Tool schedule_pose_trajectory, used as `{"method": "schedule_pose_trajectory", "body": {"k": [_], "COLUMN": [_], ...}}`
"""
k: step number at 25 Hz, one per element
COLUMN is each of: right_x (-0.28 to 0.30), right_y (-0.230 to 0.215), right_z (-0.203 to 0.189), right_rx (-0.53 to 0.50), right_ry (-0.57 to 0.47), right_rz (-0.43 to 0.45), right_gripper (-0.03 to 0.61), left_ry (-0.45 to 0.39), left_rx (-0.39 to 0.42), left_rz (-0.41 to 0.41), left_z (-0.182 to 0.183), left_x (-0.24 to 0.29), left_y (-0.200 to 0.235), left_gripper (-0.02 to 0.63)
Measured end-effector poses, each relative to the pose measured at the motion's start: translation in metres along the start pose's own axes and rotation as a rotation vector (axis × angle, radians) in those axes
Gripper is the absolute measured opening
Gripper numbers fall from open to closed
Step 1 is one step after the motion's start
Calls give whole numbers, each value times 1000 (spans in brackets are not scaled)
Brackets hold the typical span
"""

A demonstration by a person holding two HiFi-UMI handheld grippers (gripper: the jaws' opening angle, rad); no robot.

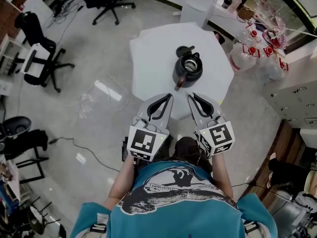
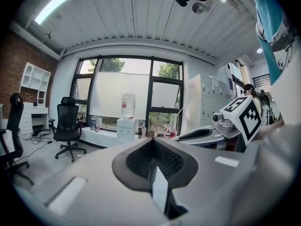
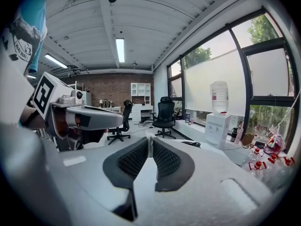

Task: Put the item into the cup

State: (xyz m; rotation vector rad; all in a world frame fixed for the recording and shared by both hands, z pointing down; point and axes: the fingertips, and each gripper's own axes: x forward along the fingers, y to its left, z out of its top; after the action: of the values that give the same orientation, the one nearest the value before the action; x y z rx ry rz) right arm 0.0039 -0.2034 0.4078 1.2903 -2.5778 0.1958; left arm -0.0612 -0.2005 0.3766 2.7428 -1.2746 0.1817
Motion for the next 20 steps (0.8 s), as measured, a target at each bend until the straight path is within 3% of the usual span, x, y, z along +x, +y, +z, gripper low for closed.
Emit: {"method": "schedule_pose_trajectory", "body": {"k": [10, 15, 20], "right_x": [18, 41, 68], "right_y": [-43, -71, -98], "right_z": [-1, -4, -11], "right_rx": [-24, -63, -174], "right_ry": [60, 96, 173], "right_rz": [2, 39, 108], "right_gripper": [35, 35, 35], "left_ry": [11, 15, 10], "left_rx": [-31, -43, -46], "left_rz": [0, 71, 143], "left_z": [1, 2, 8], "left_x": [27, 37, 50], "left_y": [3, 17, 22], "left_gripper": [18, 18, 18]}}
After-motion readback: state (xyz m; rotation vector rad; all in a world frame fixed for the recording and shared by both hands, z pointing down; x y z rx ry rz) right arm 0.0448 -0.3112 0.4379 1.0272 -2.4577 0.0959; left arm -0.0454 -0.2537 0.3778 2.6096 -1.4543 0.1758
